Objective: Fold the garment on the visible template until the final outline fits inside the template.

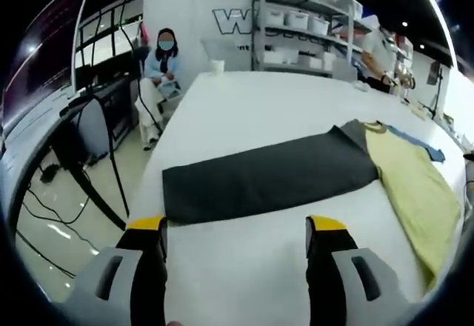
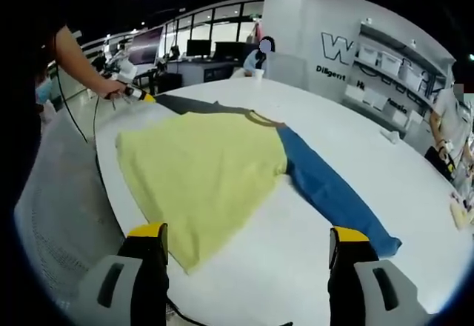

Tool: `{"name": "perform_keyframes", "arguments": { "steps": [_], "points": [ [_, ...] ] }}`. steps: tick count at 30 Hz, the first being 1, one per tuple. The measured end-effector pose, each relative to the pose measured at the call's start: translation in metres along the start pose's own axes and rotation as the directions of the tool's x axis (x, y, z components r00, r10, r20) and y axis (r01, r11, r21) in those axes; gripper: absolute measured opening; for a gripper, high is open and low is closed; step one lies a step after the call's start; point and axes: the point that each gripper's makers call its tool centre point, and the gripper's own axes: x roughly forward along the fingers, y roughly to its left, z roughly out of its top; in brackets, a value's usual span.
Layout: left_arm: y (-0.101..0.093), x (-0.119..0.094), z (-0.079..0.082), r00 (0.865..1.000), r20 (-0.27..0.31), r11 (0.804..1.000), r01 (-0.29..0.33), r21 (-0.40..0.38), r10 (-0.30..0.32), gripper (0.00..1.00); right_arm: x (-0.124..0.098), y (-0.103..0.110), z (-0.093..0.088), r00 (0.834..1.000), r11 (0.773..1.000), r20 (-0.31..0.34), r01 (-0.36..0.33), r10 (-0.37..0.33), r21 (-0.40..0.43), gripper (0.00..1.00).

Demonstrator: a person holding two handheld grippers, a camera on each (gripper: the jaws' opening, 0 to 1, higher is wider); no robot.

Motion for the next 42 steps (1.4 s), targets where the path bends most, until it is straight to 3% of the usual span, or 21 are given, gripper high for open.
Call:
{"name": "perform_keyframes", "arguments": {
  "steps": [7, 22, 25, 28, 37, 42],
  "points": [
    [0.014, 0.006, 0.000, 1.000, -0.016, 1.000, -0.026, -0.016, 0.025, 0.70, 0.001, 0.000, 0.002, 1.000, 1.000, -0.004, 0.002, -0.002, -0.002, 0.88],
    [0.021, 0.018, -0.003, 0.998, -0.041, 0.996, -0.045, -0.078, 0.042, 0.58, 0.000, -0.004, 0.002, 1.000, 1.000, -0.012, 0.019, -0.019, 0.001, 0.89],
    [0.040, 0.033, -0.007, 0.997, -0.046, 0.993, -0.066, -0.098, 0.062, 0.53, -0.002, -0.004, 0.001, 1.000, 1.000, -0.016, 0.022, -0.022, -0.002, 0.89],
    [0.042, 0.034, -0.006, 0.996, -0.046, 0.991, -0.076, -0.108, 0.071, 0.48, -0.002, -0.006, 0.000, 0.999, 1.000, -0.019, 0.027, -0.027, 0.002, 0.89],
    [0.072, 0.061, -0.002, 0.994, -0.032, 0.973, -0.106, -0.205, 0.101, 0.34, -0.002, -0.010, 0.001, 0.999, 0.999, -0.027, 0.035, -0.035, 0.003, 0.89],
    [0.079, 0.069, -0.002, 0.992, -0.056, 0.977, -0.120, -0.176, 0.112, 0.25, -0.003, -0.010, 0.002, 0.999, 0.999, -0.028, 0.038, -0.038, 0.002, 0.89]
  ]
}}
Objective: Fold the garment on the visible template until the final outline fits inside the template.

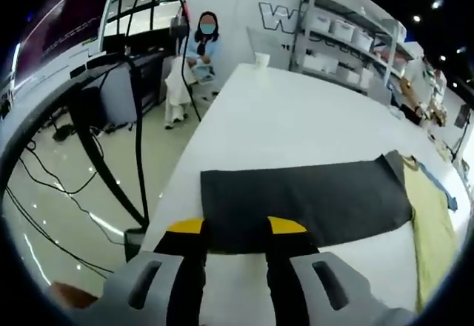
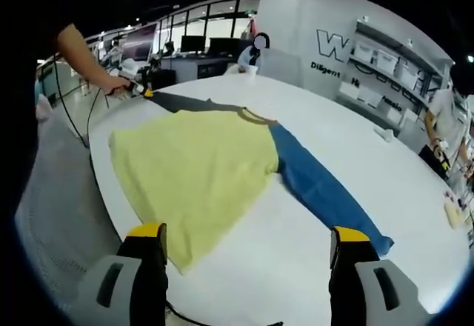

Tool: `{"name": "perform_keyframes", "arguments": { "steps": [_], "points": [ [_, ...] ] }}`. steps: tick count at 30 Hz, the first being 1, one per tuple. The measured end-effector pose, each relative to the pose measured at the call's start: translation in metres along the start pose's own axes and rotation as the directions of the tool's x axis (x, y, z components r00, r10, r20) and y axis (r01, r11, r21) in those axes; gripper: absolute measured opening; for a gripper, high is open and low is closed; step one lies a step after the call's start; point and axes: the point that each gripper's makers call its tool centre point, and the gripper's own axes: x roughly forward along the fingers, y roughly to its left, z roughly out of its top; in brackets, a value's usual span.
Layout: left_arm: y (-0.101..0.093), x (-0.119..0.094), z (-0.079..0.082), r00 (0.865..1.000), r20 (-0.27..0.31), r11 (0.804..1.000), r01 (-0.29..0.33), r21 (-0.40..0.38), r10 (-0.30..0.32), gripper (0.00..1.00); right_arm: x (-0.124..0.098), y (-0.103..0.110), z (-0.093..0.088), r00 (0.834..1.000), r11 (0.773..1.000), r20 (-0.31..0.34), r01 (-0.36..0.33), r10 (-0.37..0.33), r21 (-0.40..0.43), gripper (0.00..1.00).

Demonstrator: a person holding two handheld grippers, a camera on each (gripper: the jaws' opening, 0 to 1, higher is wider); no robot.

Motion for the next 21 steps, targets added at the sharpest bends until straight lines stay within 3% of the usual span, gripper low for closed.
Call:
{"name": "perform_keyframes", "arguments": {
  "steps": [2, 3, 7, 10, 21],
  "points": [
    [0.005, 0.002, -0.002, 0.999, -0.019, 0.995, -0.024, 0.093, 0.026, 0.19, -0.001, -0.001, -0.001, 1.000, 1.000, -0.003, 0.004, -0.004, 0.005, 0.89],
    [0.004, 0.004, 0.002, 1.000, 0.000, 0.987, -0.016, 0.160, 0.017, 0.17, -0.001, -0.001, -0.001, 1.000, 1.000, -0.003, 0.005, -0.005, 0.006, 0.89],
    [0.002, 0.005, 0.001, 1.000, -0.009, 0.990, -0.014, 0.138, 0.016, 0.13, -0.002, -0.002, -0.004, 1.000, 1.000, -0.009, 0.010, -0.010, 0.010, 0.89],
    [0.002, 0.002, -0.001, 0.999, -0.025, 0.987, -0.021, 0.157, 0.026, 0.02, -0.003, -0.002, -0.005, 1.000, 1.000, -0.013, 0.013, -0.012, 0.014, 0.89],
    [-0.004, -0.009, -0.001, 0.999, -0.039, 0.990, -0.017, 0.138, 0.023, 0.00, -0.002, -0.004, -0.005, 1.000, 1.000, -0.008, 0.014, -0.014, 0.018, 0.89]
  ]
}}
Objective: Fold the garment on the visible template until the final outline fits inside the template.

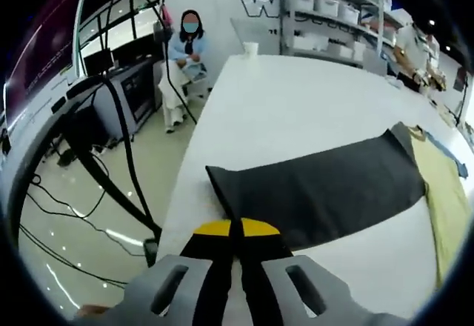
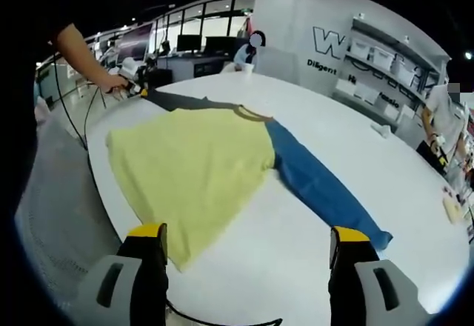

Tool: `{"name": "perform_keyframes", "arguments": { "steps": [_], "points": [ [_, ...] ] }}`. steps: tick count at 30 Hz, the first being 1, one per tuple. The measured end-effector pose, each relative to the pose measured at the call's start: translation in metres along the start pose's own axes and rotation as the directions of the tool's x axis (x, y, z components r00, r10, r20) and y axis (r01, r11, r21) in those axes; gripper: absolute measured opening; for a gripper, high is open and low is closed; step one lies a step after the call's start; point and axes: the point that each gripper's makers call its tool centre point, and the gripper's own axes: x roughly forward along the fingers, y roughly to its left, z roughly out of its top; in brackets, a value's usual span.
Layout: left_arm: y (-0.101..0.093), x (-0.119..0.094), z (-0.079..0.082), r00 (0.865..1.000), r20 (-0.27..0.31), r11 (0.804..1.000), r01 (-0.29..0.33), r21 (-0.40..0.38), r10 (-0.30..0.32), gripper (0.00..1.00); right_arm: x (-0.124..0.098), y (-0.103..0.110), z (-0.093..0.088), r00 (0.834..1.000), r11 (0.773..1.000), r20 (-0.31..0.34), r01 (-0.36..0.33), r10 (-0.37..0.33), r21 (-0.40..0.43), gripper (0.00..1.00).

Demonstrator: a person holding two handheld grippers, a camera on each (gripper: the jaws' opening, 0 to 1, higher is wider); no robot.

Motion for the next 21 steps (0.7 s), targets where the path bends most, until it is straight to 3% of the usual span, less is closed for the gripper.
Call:
{"name": "perform_keyframes", "arguments": {
  "steps": [9, 21],
  "points": [
    [-0.003, -0.008, 0.010, 1.000, 0.014, 1.000, 0.015, -0.015, -0.015, 0.00, 0.003, 0.002, 0.004, 1.000, 1.000, 0.020, -0.005, 0.005, 0.007, 0.92],
    [-0.035, -0.027, 0.035, 0.993, 0.052, 0.994, 0.108, 0.005, -0.108, 0.00, 0.011, 0.016, 0.012, 0.997, 0.998, 0.055, -0.062, 0.063, -0.008, 0.90]
  ]
}}
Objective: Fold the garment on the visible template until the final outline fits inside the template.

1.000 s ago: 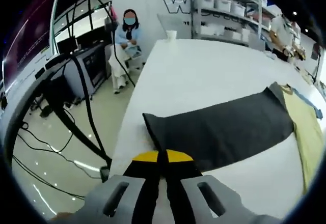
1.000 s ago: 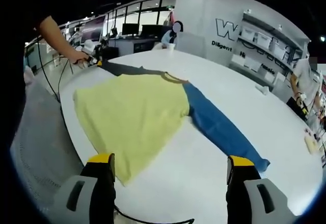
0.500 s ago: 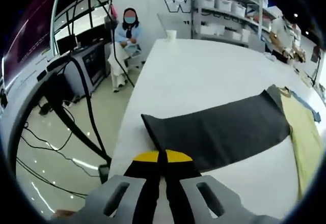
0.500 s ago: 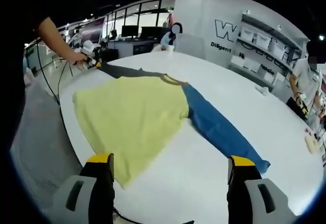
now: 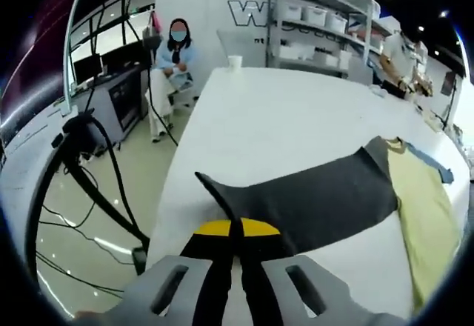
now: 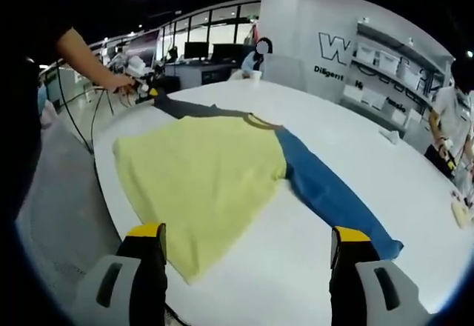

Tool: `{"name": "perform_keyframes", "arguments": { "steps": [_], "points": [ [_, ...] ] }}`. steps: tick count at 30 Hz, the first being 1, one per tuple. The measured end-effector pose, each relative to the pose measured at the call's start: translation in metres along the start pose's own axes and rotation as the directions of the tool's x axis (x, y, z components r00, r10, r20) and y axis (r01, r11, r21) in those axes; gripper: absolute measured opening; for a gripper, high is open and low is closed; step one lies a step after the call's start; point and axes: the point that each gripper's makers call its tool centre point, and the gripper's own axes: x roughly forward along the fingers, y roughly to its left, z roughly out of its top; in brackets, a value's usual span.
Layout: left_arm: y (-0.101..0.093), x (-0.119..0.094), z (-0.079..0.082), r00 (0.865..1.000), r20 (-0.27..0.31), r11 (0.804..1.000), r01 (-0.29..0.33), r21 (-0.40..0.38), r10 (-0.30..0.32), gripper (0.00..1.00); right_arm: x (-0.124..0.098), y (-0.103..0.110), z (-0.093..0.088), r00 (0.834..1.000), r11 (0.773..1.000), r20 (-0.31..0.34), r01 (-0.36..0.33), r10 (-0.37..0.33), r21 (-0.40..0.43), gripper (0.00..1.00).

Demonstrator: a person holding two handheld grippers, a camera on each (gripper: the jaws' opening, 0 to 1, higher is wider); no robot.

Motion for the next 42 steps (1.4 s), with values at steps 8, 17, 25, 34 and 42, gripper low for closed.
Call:
{"name": "perform_keyframes", "arguments": {
  "steps": [8, 17, 25, 34, 42],
  "points": [
    [-0.024, -0.006, 0.016, 0.998, 0.020, 0.999, 0.052, 0.010, -0.052, 0.00, 0.003, 0.004, 0.003, 1.000, 1.000, 0.022, -0.016, 0.016, 0.002, 0.92],
    [-0.052, -0.018, 0.033, 0.994, 0.047, 0.995, 0.099, 0.020, -0.100, 0.00, 0.002, 0.002, 0.002, 0.999, 1.000, 0.035, -0.021, 0.020, 0.002, 0.93],
    [-0.077, -0.022, 0.049, 0.985, 0.074, 0.987, 0.159, 0.009, -0.159, 0.00, 0.000, 0.001, 0.002, 0.999, 1.000, 0.049, -0.014, 0.013, 0.012, 0.92],
    [-0.110, -0.039, 0.061, 0.971, 0.099, 0.976, 0.217, 0.003, -0.216, 0.00, -0.006, -0.007, 0.002, 0.999, 1.000, 0.053, 0.001, -0.002, 0.014, 0.92],
    [-0.135, -0.054, 0.072, 0.957, 0.115, 0.964, 0.267, 0.002, -0.265, 0.00, -0.011, -0.011, 0.001, 0.998, 1.000, 0.056, 0.013, -0.014, 0.018, 0.92]
  ]
}}
